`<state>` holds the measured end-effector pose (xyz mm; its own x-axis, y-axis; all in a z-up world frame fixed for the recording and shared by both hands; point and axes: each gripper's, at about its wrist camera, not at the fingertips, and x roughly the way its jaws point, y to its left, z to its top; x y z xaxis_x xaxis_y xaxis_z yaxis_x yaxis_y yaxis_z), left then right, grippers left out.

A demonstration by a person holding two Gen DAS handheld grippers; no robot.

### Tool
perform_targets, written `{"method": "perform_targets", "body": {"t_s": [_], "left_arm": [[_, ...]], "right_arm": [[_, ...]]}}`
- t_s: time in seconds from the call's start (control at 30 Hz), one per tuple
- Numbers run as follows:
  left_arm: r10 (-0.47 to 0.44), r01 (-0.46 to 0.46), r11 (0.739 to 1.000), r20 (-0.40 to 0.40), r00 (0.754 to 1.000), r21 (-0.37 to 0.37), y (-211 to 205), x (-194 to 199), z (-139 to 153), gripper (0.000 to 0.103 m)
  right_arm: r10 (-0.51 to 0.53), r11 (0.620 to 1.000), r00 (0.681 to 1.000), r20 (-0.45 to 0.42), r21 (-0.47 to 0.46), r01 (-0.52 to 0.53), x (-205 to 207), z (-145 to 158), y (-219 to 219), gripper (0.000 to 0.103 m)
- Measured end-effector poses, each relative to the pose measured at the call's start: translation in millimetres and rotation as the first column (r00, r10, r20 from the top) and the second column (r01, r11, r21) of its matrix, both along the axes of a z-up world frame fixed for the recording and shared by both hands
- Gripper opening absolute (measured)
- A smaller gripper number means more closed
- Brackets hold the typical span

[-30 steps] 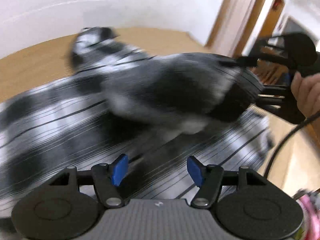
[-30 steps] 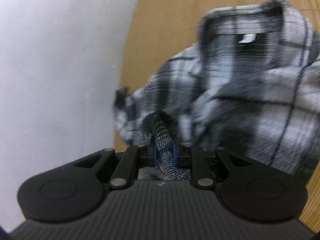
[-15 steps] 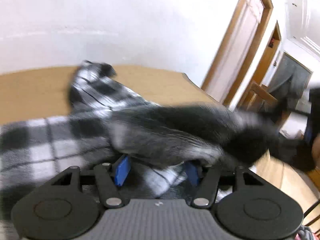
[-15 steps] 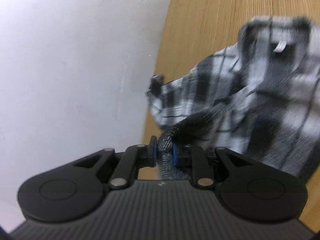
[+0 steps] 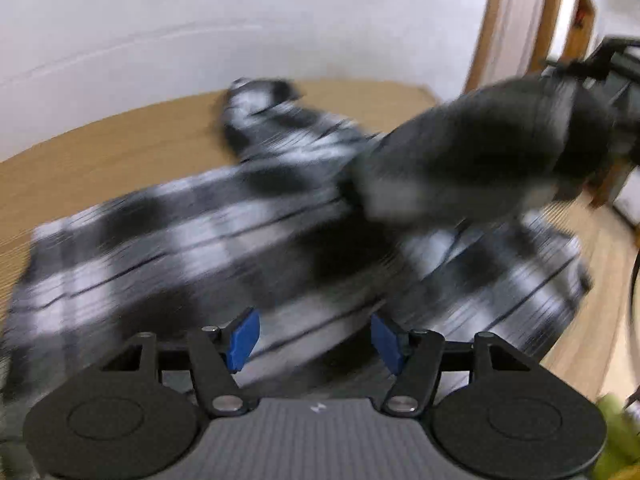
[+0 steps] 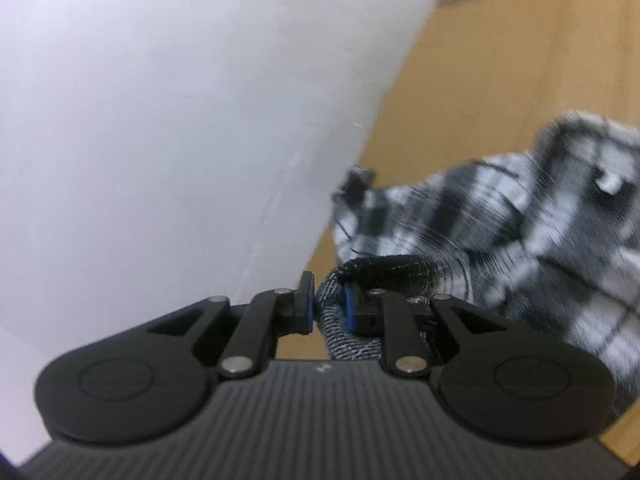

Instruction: Fold clothes

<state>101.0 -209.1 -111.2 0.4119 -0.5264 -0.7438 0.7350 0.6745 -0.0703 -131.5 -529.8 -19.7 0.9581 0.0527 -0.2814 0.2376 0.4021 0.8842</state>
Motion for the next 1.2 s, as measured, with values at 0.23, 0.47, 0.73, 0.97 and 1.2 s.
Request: {"method": "perform_targets", "body": {"t_s": [0.23, 0.47, 0.73, 0.97, 1.2], "left_arm": [[0.184, -0.183, 0.962, 0.016, 0.983, 0.2, 94, 25, -11, 0.067], [0.179, -0.156, 0.964, -0.09, 0.98, 0.216, 139, 44, -33, 0.068], [0.045, -0.031, 0.983, -0.072, 0.996, 0.182, 127, 49, -45, 0.079], [0.027, -0.024, 0.995, -0.029, 0.999, 0.1, 144, 25, -26, 0.017], [0.028, -0.028, 0.999, -0.003, 1.0, 0.021, 158, 5, 4, 0.017]], "right_arm": [[0.039, 0.991, 0.994, -0.1, -0.12, -0.051, 4, -21, 2, 0.018], [0.043, 0.997, 0.987, -0.153, -0.05, -0.051, -4, -49, 7, 0.018], [0.105, 0.968, 0.994, -0.043, -0.225, -0.112, -5, -3, 21, 0.019], [0.04, 0.866, 0.97, -0.242, -0.475, -0.154, 11, -1, 52, 0.026], [0.156, 0.565, 0.921, -0.356, -0.733, -0.379, 46, 4, 129, 0.081]]}}
